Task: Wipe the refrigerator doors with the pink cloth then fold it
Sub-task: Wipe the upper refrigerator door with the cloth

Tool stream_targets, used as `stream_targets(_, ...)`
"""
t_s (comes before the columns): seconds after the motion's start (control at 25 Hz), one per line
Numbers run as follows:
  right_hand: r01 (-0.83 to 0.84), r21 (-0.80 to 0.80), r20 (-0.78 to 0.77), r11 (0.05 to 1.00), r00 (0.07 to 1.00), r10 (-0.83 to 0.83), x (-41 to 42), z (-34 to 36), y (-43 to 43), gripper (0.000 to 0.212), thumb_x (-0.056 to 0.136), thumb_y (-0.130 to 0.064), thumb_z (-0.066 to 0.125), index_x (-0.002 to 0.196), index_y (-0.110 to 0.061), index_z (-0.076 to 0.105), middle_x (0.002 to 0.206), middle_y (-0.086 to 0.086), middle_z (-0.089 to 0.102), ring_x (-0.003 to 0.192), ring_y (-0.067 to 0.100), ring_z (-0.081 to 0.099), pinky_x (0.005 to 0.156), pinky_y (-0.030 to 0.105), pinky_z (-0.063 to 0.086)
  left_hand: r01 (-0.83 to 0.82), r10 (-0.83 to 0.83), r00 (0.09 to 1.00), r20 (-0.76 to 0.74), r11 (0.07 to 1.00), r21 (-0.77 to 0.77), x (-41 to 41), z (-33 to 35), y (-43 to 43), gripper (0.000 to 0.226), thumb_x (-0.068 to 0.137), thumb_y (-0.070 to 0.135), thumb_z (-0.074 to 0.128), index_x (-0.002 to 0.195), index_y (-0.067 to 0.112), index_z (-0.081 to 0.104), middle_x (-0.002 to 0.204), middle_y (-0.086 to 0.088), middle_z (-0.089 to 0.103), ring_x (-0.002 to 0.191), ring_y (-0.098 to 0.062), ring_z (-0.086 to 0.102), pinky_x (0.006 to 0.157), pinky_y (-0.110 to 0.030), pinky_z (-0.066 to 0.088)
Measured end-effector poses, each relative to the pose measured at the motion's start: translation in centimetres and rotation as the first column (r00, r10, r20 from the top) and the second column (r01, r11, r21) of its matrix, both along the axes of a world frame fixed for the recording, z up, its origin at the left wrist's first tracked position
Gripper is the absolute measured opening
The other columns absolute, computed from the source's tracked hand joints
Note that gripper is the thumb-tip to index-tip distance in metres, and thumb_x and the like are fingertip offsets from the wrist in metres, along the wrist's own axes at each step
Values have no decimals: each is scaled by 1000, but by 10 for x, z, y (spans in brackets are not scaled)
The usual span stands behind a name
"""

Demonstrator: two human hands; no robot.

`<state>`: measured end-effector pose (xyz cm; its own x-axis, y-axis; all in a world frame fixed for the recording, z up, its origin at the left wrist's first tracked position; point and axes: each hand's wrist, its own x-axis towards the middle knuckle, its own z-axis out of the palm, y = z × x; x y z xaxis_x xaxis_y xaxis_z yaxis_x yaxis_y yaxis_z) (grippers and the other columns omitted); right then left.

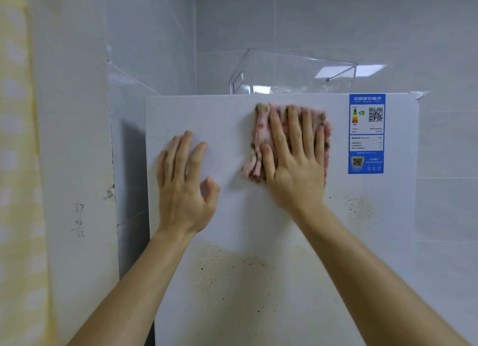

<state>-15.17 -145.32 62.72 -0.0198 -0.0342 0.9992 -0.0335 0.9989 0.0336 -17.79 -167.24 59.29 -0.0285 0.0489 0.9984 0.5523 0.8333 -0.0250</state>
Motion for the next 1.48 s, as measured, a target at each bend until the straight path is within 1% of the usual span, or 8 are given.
stream_targets(0.16, -13, -74, -29, 997, 1000, 11, -2, 34, -8, 60, 112, -45, 30, 167, -22, 24, 174, 10, 18, 162, 29, 13, 132, 41, -5, 14, -13, 1000, -23, 1000, 5, 3, 5, 7, 64, 88, 25, 52, 150, 7, 48, 169, -13, 32, 158, -33, 24, 131, -46, 12)
stream_targets(0.32, -13, -48, -25, 999, 1000, 12, 3, -24, -1, 57, 112, -41, 31, 166, -20, 28, 173, 12, 20, 162, 28, 16, 132, 50, 14, 30, -31, 997, -66, 999, -14, 3, 3, 16, 61, 90, 24, 53, 149, 10, 52, 166, -14, 36, 157, -34, 28, 130, -52, 18)
stream_targets(0.48, -35, 34, 4, 999, 999, 35, 12, -85, 18, 53, 112, -40, 35, 162, -23, 38, 171, 10, 27, 161, 28, 21, 130, 52, 21, 68, -74, 990, -118, 996, -52, 2, 0, 27, 55, 92, 22, 52, 145, 8, 56, 163, -15, 42, 155, -33, 32, 130, -51, 19)
stream_targets(0.72, -132, -94, -77, 987, 989, 125, 10, -24, 33, 61, 108, -40, 46, 160, -10, 38, 171, 12, 27, 161, 29, 17, 132, 47, 8, 22, -23, 996, -82, 1000, -9, 5, -1, 46, 63, 92, 35, 57, 148, 8, 53, 165, -16, 38, 156, -36, 29, 129, -55, 17)
stream_targets(0.88, -119, -103, -105, 987, 989, 108, 8, 37, 46, 51, 110, -39, 41, 157, -17, 45, 171, 7, 31, 160, 26, 21, 132, 45, 10, -3, 3, 997, -77, 1000, 8, 6, 2, 52, 64, 87, 35, 60, 145, 9, 55, 162, -19, 40, 155, -38, 30, 127, -59, 17)
stream_targets(1.08, -47, -63, -127, 997, 991, 38, 9, -7, 49, 53, 111, -37, 42, 161, -20, 40, 170, 12, 30, 160, 28, 24, 131, 50, 17, 62, -66, 983, -173, 998, -27, 7, 3, 67, 55, 87, 27, 59, 138, 7, 63, 158, -17, 47, 150, -35, 40, 126, -59, 22)
stream_targets(1.28, -76, 5, -3, 997, 997, 76, 22, -75, 64, 56, 109, -39, 43, 162, -22, 35, 172, 14, 23, 162, 29, 16, 131, 55, 15, 97, -104, 981, -162, 994, -52, 10, 5, 86, 54, 90, 24, 58, 143, 10, 61, 162, -13, 44, 153, -33, 37, 128, -54, 21)
stream_targets(1.48, -23, 34, -20, 999, 1000, 24, 16, -37, 83, 59, 110, -40, 38, 164, -18, 31, 172, 16, 21, 161, 32, 15, 131, 53, 11, 64, -71, 990, -120, 996, -61, 10, 4, 88, 56, 90, 28, 58, 144, 12, 60, 163, -12, 43, 154, -33, 36, 127, -56, 22)
